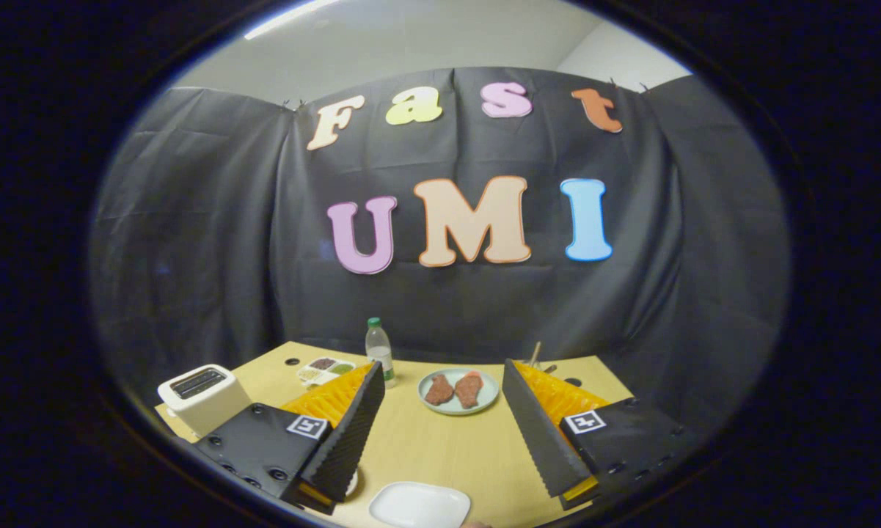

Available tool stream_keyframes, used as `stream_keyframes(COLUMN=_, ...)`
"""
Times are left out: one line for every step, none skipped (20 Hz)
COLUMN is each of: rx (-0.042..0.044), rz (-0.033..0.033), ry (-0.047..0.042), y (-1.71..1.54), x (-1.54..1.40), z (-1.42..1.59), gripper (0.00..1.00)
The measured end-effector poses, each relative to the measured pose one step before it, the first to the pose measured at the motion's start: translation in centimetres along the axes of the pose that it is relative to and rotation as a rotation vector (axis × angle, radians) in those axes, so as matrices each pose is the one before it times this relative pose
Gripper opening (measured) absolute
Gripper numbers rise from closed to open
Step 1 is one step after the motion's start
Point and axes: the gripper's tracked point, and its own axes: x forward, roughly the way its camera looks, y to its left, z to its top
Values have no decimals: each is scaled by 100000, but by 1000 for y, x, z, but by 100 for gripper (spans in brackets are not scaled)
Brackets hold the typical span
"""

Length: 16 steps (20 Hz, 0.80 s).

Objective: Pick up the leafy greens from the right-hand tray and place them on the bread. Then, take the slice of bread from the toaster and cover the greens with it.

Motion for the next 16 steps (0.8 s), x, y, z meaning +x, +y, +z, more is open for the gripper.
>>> stream_keyframes(rx=-55, rz=-1516, ry=-2627, y=-58, x=-182, z=744, gripper=100)
stream_keyframes(rx=-14, rz=-636, ry=-1704, y=15, x=-80, z=582, gripper=100)
stream_keyframes(rx=23, rz=-865, ry=-1807, y=-64, x=-154, z=581, gripper=100)
stream_keyframes(rx=-131, rz=-510, ry=-1055, y=-89, x=-103, z=323, gripper=100)
stream_keyframes(rx=39, rz=-864, ry=-1144, y=-203, x=-68, z=463, gripper=100)
stream_keyframes(rx=122, rz=-980, ry=-962, y=-171, x=24, z=265, gripper=100)
stream_keyframes(rx=226, rz=-705, ry=-965, y=-123, x=0, z=420, gripper=100)
stream_keyframes(rx=12, rz=-500, ry=-602, y=-32, x=-95, z=224, gripper=100)
stream_keyframes(rx=-763, rz=-389, ry=-357, y=-168, x=-55, z=170, gripper=100)
stream_keyframes(rx=-717, rz=-596, ry=-759, y=24, x=41, z=77, gripper=100)
stream_keyframes(rx=-1021, rz=-97, ry=-316, y=-5, x=-25, z=175, gripper=100)
stream_keyframes(rx=-862, rz=-115, ry=-163, y=20, x=-47, z=2, gripper=100)
stream_keyframes(rx=-744, rz=-108, ry=-170, y=9, x=-224, z=98, gripper=100)
stream_keyframes(rx=-601, rz=289, ry=-429, y=215, x=55, z=273, gripper=100)
stream_keyframes(rx=-162, rz=-6, ry=-394, y=97, x=-76, z=182, gripper=100)
stream_keyframes(rx=-210, rz=96, ry=-347, y=152, x=-36, z=127, gripper=100)
